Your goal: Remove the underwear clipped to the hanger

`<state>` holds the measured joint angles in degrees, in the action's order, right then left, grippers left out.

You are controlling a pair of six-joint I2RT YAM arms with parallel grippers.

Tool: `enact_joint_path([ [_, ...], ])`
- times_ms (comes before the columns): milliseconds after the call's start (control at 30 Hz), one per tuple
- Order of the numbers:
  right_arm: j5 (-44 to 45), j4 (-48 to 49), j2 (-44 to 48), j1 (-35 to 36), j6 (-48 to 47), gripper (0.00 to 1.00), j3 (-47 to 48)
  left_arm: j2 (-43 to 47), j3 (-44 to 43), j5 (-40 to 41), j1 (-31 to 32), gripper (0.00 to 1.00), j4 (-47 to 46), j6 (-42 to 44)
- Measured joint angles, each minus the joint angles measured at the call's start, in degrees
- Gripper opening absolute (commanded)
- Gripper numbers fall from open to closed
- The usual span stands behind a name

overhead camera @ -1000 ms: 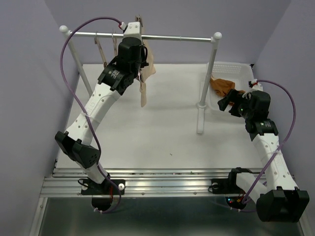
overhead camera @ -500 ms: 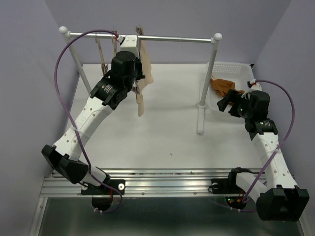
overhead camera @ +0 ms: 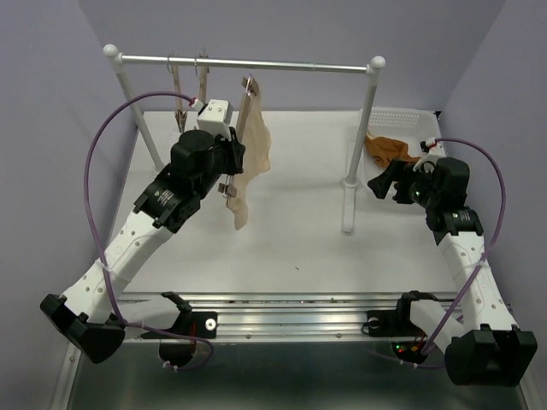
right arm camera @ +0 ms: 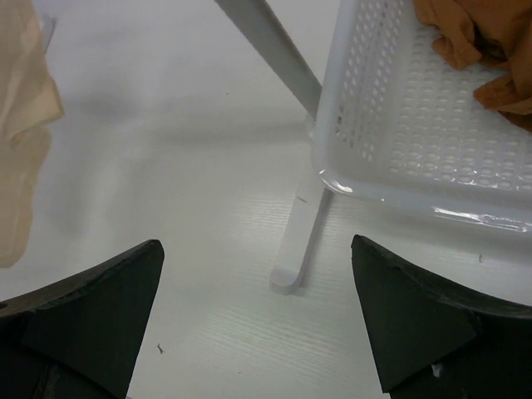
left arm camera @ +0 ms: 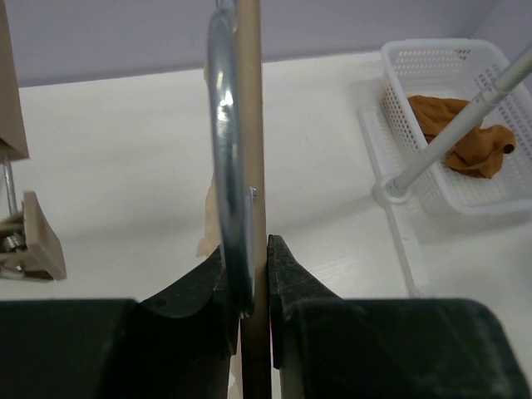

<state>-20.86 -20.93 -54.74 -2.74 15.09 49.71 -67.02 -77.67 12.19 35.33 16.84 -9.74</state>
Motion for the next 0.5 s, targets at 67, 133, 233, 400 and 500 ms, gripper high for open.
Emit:
enact_joint_path([
  [67, -3.7, 0.1, 0.4, 0.0, -1.2, 1.0, 0.0, 2.9, 3.0, -1.0, 0.6, 0.0, 0.0, -0.9],
  [133, -7.1, 0.4, 0.9, 0.1, -2.4, 1.0, 0.0, 5.6, 5.7, -1.9, 1.5, 0.0, 0.3, -2.0],
  [233, -12.7, 0.9, 1.6, 1.0, -4.7, 1.0, 0.0, 9.1, 9.9, -4.5, 2.6, 0.0, 1.1, -3.8],
  [400, -21.4, 1.8, 1.8, 7.3, -9.1, 1.0, 0.0, 16.4, 21.2, -12.5, 4.5, 0.0, 2.5, -6.3],
  [500, -24.2, 1.6, -0.4, 13.4, -11.9, 1.0, 0.3, 21.2, 27.1, -19.1, 5.0, 0.0, 4.6, -6.9],
])
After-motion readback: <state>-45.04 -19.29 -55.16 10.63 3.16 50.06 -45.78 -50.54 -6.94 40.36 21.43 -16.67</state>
